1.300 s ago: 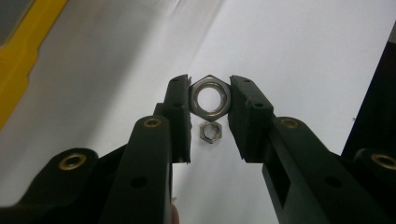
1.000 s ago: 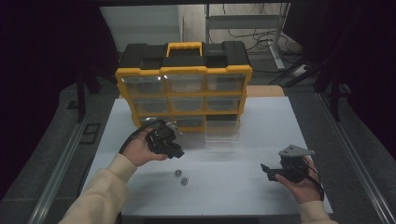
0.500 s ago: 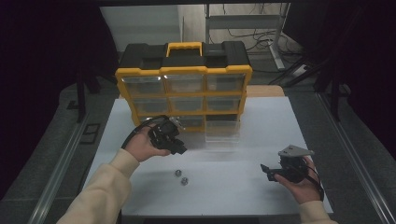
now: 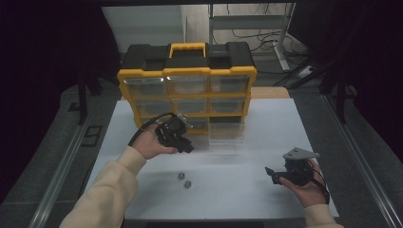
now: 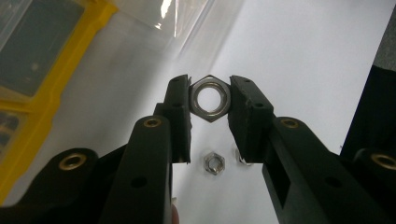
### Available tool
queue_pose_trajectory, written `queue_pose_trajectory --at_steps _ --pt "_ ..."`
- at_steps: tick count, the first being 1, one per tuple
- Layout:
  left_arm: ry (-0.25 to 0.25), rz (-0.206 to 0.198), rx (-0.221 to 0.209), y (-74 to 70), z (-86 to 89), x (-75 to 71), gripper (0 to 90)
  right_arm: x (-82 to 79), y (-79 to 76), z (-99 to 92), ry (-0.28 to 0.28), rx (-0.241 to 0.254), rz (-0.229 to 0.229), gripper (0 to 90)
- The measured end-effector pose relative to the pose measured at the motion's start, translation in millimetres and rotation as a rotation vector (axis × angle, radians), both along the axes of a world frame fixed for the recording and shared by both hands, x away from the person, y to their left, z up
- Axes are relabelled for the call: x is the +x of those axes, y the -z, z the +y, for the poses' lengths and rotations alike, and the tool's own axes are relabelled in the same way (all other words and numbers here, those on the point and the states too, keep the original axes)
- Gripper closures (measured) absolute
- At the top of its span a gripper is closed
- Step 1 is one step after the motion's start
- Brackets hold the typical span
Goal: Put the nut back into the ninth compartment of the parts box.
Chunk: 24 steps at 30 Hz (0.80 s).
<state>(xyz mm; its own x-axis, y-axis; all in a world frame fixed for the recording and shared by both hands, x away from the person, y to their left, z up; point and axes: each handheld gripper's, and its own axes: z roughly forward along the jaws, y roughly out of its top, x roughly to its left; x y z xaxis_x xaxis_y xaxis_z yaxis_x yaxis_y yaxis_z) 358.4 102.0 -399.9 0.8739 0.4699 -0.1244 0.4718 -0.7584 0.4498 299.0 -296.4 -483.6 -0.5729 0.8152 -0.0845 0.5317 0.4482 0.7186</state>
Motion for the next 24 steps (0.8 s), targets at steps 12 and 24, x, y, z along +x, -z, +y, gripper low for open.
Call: queue_pose_trajectory --at_steps 12,24 --pt "0.021 -0.003 -0.004 -9.0 -14.4 9.5 70.4 0.4 0.4 -0.8 0.001 -0.001 0.0 13.7" --pt "0.032 -0.005 -0.017 -12.0 -24.8 15.4 70.4 0.7 0.1 -1.4 0.005 -0.001 -0.008 13.8"
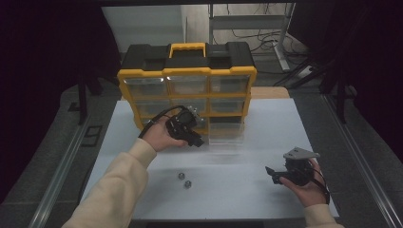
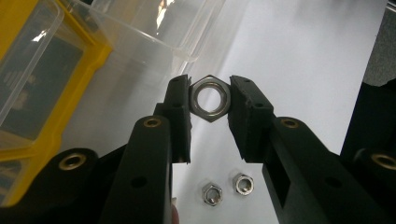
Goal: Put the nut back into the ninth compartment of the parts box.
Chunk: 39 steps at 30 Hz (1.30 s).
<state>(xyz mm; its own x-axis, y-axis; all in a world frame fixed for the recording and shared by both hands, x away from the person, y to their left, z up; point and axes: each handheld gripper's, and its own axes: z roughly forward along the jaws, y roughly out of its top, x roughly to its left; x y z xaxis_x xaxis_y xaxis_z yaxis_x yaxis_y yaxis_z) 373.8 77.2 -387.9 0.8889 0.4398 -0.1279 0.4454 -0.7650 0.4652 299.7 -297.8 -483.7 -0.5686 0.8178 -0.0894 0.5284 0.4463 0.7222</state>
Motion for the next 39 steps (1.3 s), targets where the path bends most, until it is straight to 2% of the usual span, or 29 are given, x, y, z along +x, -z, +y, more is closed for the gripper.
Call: queue_pose_trajectory --at_steps 11,22,39 --pt "0.001 -0.003 0.004 -3.7 -9.2 10.6 70.4 0.5 0.9 0.4 -0.005 -0.001 0.005 13.7" --pt "0.018 -0.001 -0.005 -8.0 -28.8 19.9 70.4 0.7 1.7 0.7 -0.011 -0.002 0.009 13.6" --pt "-0.007 0.002 0.003 0.4 -44.6 39.5 70.4 1.6 3.1 1.6 -0.014 -0.007 0.014 13.6"
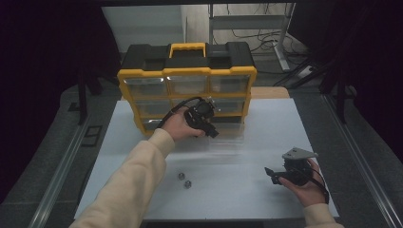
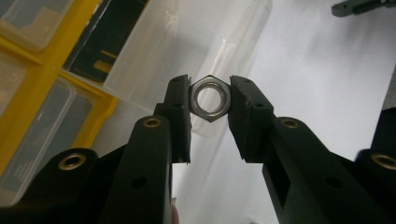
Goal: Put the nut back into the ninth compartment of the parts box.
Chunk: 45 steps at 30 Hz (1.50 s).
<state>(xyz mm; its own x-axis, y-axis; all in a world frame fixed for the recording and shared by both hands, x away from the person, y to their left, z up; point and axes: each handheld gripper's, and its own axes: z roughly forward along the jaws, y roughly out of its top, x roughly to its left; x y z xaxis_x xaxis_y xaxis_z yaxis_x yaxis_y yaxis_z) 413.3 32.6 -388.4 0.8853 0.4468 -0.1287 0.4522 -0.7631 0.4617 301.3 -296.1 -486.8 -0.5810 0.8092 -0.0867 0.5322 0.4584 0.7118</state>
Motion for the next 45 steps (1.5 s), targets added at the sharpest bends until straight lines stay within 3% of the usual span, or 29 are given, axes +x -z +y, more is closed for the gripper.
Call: queue_pose_trajectory --at_steps 9,17,20,23,27,31,45 --pt "-0.007 0.003 0.014 10.6 -10.8 9.9 70.4 0.1 0.8 -0.2 -0.002 0.0 0.003 13.7" --pt "-0.005 0.001 0.004 11.8 -11.1 10.8 68.8 0.2 1.4 -0.3 -0.003 -0.003 0.004 13.7" --pt "-0.01 -0.007 -0.014 8.9 -9.2 9.7 51.9 0.3 1.3 0.0 -0.004 -0.003 0.004 13.6" --pt "-0.015 -0.041 -0.017 4.3 -5.8 6.3 32.0 0.4 1.3 -0.1 -0.003 -0.004 0.003 13.6" --pt "-0.03 -0.056 -0.04 -2.7 2.2 0.9 18.3 0.3 1.2 0.0 -0.002 -0.004 0.003 13.6" --pt "-0.026 -0.06 -0.047 -6.9 11.6 -4.5 13.8 0.0 0.9 0.4 -0.003 -0.006 0.002 13.6" --pt "-0.036 -0.067 -0.052 -2.6 39.8 -21.8 13.3 0.3 0.8 1.8 -0.01 -0.012 0.002 13.5"
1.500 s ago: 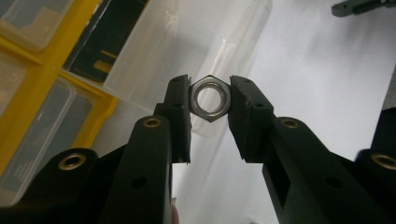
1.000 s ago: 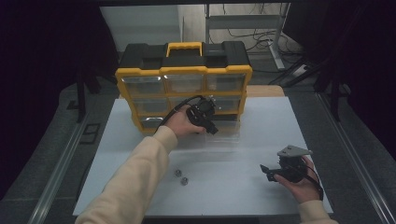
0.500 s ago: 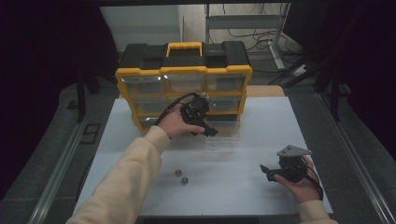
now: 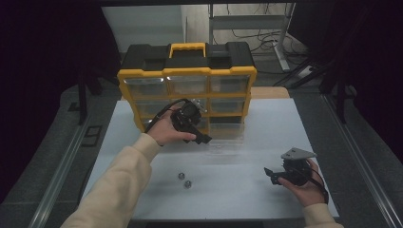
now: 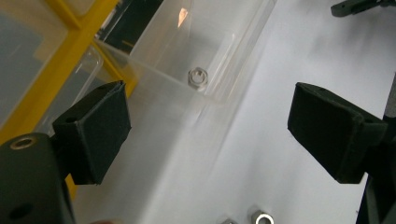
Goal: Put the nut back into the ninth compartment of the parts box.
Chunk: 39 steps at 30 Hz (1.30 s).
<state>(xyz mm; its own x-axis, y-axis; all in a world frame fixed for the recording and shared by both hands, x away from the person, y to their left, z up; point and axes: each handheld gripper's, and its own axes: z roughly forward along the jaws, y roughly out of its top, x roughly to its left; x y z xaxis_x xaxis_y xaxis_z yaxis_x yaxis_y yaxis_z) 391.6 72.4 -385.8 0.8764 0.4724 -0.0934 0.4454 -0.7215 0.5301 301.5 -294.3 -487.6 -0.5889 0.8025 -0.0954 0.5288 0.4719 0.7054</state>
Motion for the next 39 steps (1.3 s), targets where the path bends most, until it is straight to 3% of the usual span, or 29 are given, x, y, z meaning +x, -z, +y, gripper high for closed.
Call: queue_pose_trajectory --at_steps 19,27,39 --pt "-0.013 0.012 0.035 18.8 24.6 -18.6 13.7 0.0 0.1 0.5 -0.001 -0.005 -0.001 13.4" --pt "-0.023 0.012 0.071 29.2 31.0 -28.1 13.9 -0.1 0.1 0.7 0.0 -0.006 0.0 13.4" --pt "-0.049 0.042 0.101 46.7 39.5 -33.7 14.5 0.0 0.3 1.0 0.0 -0.007 0.0 13.4"
